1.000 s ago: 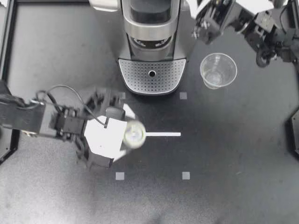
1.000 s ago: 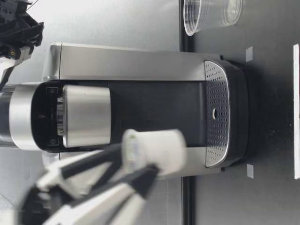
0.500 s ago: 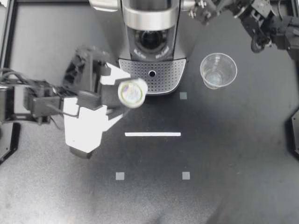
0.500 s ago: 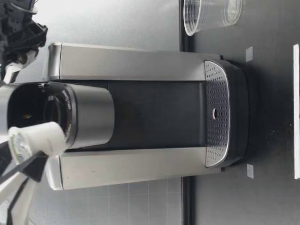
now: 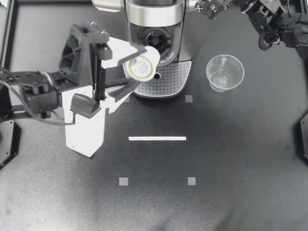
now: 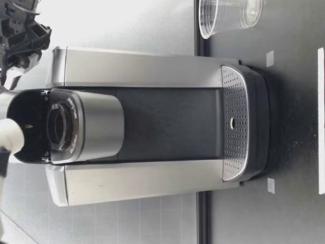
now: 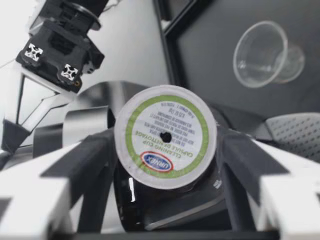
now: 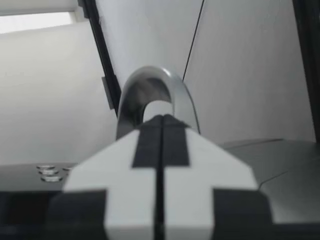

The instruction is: Place the coffee capsule inside the capsule container, then place the cup onto the center of the cup tray, then push the 'Hot Water' and 'Travel Mug' buttons.

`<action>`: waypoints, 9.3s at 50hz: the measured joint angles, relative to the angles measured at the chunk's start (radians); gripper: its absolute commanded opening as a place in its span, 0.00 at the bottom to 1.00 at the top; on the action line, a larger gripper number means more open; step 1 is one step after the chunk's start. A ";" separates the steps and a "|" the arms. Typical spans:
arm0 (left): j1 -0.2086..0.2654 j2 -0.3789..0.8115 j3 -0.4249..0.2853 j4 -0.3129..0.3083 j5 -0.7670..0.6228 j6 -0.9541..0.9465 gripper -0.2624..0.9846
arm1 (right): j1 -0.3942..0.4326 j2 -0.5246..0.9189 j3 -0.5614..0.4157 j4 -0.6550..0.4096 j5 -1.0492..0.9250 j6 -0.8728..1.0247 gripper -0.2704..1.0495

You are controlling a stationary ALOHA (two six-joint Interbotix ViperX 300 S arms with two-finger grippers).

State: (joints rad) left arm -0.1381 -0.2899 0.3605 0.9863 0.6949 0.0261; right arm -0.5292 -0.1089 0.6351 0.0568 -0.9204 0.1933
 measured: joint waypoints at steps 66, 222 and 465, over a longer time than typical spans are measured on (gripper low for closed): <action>0.054 0.117 0.005 0.172 0.049 -0.219 0.83 | -0.021 -0.038 0.054 -0.003 -0.066 0.008 0.23; 0.018 -0.390 0.571 0.179 -0.500 -1.005 0.37 | 0.261 -0.149 0.100 0.003 0.304 0.017 0.23; 0.018 -0.454 0.670 0.150 -0.532 -1.006 0.37 | 0.161 0.066 0.141 0.390 0.859 0.569 0.40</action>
State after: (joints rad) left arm -0.1197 -0.7440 1.0308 1.1367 0.1626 -0.9802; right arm -0.3682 -0.0430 0.7762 0.4464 -0.0614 0.7624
